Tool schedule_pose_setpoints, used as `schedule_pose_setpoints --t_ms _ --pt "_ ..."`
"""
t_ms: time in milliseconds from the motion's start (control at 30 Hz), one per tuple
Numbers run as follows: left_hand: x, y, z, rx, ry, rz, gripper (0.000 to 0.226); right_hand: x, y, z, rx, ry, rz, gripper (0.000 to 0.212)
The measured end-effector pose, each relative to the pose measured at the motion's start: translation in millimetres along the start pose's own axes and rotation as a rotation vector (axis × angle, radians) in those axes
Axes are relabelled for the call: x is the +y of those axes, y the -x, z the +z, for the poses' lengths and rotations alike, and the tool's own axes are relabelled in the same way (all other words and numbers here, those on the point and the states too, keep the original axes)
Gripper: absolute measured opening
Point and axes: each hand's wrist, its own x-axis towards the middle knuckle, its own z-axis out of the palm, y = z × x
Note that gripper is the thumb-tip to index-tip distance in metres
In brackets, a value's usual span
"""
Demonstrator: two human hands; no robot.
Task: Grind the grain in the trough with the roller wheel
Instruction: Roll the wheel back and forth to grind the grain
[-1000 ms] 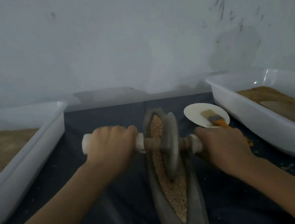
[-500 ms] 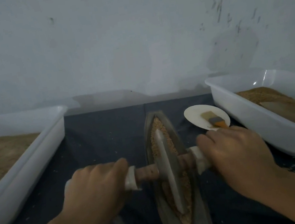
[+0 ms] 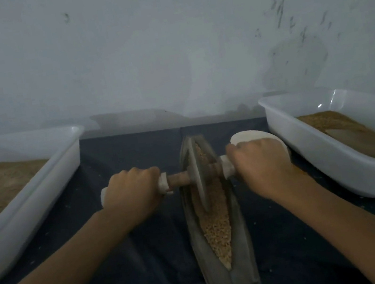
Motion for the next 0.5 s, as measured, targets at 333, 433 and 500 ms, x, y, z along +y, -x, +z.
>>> schedule_pose_setpoints --t_ms 333,433,500 --pt "3 22 -17 0.012 -0.123 0.073 0.032 3 18 13 0.112 -0.068 -0.013 0.037" --pt "7 -21 -8 -0.006 -0.095 -0.008 0.021 11 -27 37 -0.001 -0.059 0.101 0.020" --pt "8 -47 -8 -0.018 -0.093 -0.021 0.012 14 -42 51 -0.029 -0.078 0.144 0.020"
